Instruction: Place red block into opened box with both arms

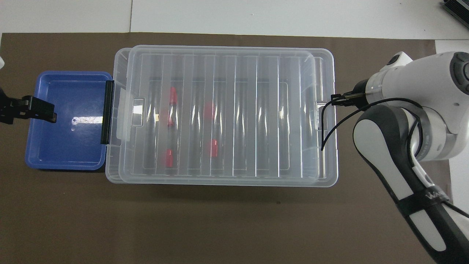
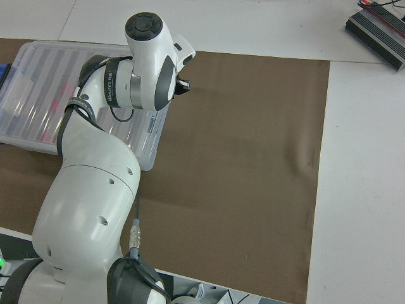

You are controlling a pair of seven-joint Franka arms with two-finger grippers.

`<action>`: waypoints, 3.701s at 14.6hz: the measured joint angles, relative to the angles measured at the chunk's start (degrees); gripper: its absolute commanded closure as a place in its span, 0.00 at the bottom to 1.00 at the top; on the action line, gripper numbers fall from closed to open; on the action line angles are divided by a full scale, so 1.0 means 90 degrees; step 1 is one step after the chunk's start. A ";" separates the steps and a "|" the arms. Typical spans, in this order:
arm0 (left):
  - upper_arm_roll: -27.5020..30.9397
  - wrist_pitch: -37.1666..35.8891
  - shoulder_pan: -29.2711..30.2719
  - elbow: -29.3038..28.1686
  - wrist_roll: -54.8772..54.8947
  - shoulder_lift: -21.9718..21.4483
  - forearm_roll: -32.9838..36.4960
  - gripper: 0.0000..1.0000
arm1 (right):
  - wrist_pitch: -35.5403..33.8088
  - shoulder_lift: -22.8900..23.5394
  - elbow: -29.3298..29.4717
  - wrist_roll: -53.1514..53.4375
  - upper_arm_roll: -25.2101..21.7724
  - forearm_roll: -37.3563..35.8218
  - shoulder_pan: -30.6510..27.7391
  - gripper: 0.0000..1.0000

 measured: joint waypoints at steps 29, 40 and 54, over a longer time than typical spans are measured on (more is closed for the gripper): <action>0.0004 0.0016 0.0001 -0.0063 0.0000 0.0000 0.0000 0.00 | -0.0037 -0.0023 0.0028 -0.0140 -0.0067 0.0168 -0.0120 1.00; 0.0004 0.0049 0.0001 -0.0120 0.0000 -0.0002 0.0000 0.00 | -0.2562 -0.1220 0.0658 0.1149 -0.0102 -0.1701 -0.0543 0.00; 0.0004 0.0062 0.0001 -0.0131 0.0000 -0.0014 0.0000 0.00 | -0.3434 -0.1271 0.1042 0.1183 -0.0120 -0.1270 -0.0710 0.00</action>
